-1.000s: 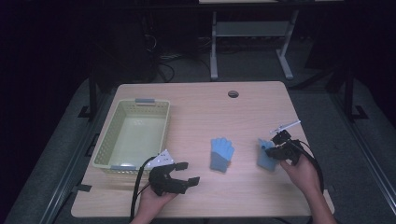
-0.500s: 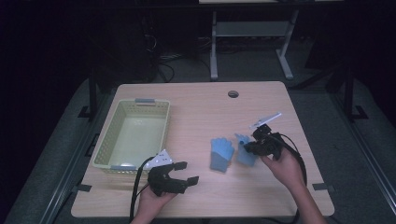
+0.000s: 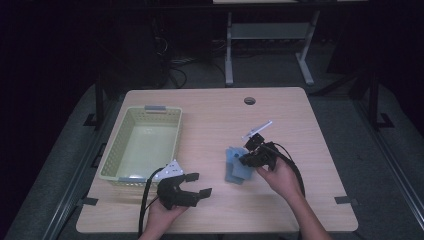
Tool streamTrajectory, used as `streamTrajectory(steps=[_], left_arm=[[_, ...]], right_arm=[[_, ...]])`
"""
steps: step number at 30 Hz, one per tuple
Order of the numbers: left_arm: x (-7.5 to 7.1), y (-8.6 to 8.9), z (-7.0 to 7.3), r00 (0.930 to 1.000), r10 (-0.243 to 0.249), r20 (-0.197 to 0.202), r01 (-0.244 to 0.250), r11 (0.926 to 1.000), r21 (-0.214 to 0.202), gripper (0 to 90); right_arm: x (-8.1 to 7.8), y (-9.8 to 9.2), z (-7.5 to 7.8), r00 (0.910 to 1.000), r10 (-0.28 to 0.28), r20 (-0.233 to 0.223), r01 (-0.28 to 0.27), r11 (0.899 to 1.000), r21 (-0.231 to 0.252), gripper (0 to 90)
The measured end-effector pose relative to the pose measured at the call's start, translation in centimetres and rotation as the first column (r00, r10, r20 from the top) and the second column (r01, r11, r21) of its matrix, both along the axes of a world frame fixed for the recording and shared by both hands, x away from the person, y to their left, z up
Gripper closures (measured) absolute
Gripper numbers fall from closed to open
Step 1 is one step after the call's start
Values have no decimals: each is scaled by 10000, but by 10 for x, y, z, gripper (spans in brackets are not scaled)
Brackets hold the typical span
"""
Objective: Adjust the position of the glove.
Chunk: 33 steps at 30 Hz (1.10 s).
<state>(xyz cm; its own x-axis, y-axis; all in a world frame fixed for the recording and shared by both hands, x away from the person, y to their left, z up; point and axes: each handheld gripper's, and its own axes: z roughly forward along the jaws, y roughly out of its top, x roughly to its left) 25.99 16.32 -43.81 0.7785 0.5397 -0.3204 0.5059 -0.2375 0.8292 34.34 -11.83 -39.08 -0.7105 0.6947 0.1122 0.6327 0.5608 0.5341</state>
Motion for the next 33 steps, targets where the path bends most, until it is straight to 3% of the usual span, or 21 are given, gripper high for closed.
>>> streamTrajectory(steps=[19,24,28,31,33], left_arm=[[0,-1,0,10000,-14,-48,14,10000,8,214],[0,-1,-1,9999,-10,-132,10,10000,-47,214],[0,-1,-1,9999,8,-173,-9,10000,-87,214],[1,-1,-1,9998,4,-213,-6,9999,-118,214],[1,-2,-2,9998,12,-193,-14,9999,-102,214]], right_arm=[[13,24,-22,9989,-115,-450,93,9987,-502,783],[16,27,-29,9981,-262,-551,211,9956,-909,728],[14,24,-25,9989,-319,-354,302,9985,-457,667],[9,21,-22,9996,-270,-55,270,9995,-134,704],[8,22,-25,9997,-203,-152,201,9998,-93,736]])
